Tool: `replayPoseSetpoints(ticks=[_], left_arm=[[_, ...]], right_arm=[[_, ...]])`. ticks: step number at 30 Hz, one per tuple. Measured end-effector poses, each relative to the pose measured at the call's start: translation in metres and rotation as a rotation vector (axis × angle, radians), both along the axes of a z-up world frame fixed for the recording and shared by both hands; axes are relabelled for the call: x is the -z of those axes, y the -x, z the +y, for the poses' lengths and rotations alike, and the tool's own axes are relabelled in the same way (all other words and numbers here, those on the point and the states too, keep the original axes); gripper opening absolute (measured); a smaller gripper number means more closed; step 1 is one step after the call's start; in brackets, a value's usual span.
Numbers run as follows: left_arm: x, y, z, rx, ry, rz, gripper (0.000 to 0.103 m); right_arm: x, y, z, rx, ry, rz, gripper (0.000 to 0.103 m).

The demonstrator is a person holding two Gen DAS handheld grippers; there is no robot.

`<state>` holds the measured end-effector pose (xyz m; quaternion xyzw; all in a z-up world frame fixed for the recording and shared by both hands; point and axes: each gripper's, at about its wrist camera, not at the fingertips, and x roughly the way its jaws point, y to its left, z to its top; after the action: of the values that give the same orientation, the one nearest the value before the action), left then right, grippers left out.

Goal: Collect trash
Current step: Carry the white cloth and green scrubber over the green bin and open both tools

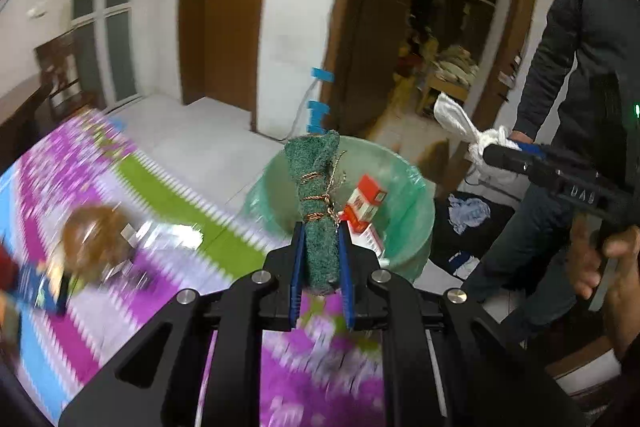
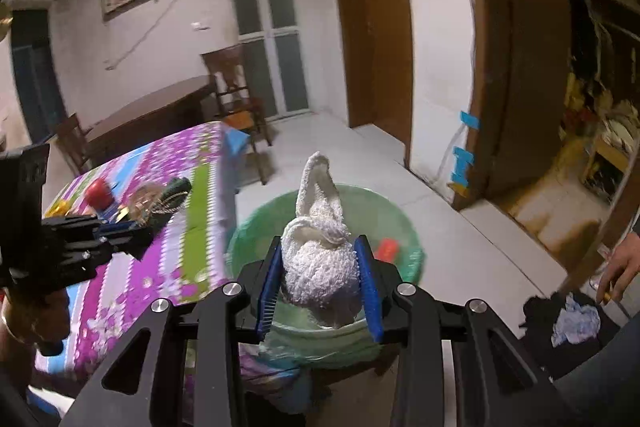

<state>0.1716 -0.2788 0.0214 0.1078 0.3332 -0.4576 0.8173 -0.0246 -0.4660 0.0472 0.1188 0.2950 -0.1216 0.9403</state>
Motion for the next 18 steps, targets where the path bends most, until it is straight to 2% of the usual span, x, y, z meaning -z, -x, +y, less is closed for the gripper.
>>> replayPoseSetpoints(ticks=[4,9,18], left_arm=[[0.006,-0.018,-0.04,0.033,-0.03,0.007,0.014],[0.009,-0.028,-0.068,0.002,-0.067,-0.025,0.014],[0.012,-0.033,-0.096,-0.123,-0.168,-0.118,0.014]], right_arm=[[0.001,-0.013,-0.039,0.053,-0.057,0.042,0.037],[0.01,-0.032,-0.059,0.079,-0.073,0.094,0.037],[0.025,-0.084,-0.044,0.044,-0.053,0.152,0.037]])
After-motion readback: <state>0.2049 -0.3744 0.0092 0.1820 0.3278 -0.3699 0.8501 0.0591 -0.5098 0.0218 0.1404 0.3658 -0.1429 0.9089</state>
